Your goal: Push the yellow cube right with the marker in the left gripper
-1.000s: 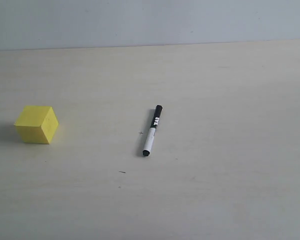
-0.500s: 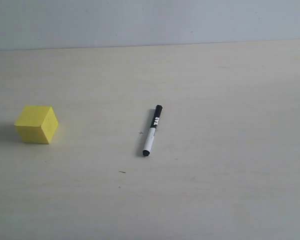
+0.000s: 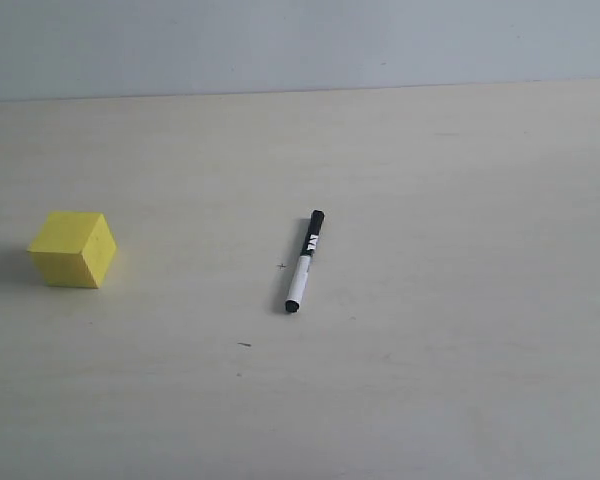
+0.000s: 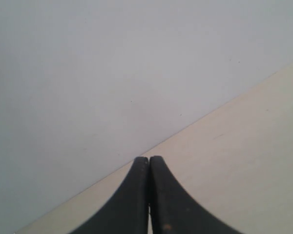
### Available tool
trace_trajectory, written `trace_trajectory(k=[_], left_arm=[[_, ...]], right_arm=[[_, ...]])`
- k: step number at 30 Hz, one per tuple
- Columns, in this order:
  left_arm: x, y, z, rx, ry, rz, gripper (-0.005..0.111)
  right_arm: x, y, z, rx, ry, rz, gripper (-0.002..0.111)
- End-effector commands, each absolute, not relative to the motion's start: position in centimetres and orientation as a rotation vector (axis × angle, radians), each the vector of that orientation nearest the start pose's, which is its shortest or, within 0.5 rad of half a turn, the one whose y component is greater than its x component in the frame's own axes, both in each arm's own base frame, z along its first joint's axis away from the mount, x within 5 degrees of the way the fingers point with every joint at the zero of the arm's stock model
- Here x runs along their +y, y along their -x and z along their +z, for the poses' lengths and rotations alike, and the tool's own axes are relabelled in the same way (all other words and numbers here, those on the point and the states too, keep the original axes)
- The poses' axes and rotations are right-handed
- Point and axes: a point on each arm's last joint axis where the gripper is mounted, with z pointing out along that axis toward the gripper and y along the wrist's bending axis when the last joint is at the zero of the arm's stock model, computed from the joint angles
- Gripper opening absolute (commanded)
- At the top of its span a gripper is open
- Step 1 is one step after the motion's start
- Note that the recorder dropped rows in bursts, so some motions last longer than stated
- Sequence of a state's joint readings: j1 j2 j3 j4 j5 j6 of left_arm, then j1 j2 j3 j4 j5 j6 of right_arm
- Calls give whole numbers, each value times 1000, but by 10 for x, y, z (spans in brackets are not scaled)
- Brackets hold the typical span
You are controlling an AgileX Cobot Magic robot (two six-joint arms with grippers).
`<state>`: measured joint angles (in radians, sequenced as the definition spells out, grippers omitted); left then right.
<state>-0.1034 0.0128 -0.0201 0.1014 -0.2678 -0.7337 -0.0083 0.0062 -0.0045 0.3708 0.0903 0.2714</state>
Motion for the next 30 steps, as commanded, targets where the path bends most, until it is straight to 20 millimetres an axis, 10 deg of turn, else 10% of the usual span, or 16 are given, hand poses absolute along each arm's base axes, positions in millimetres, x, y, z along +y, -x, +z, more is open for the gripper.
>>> trace_trajectory(k=[1, 6, 13, 21, 30], left_arm=[[-9, -57, 286, 1231, 230, -561, 0], [-4, -96, 345, 1567, 209, -271, 0], [-6, -164, 373, 2122, -12, 99, 0], [-39, -252, 343, 2696, -53, -88, 0], [-148, -290, 295, 2802, -356, -367, 13]], right_arm=[[2, -56, 206, 1515, -477, 508, 0], [2, -56, 206, 1515, -477, 508, 0], [2, -56, 206, 1515, -477, 508, 0], [2, -56, 206, 1515, -477, 508, 0], [2, -56, 206, 1515, -477, 508, 0]])
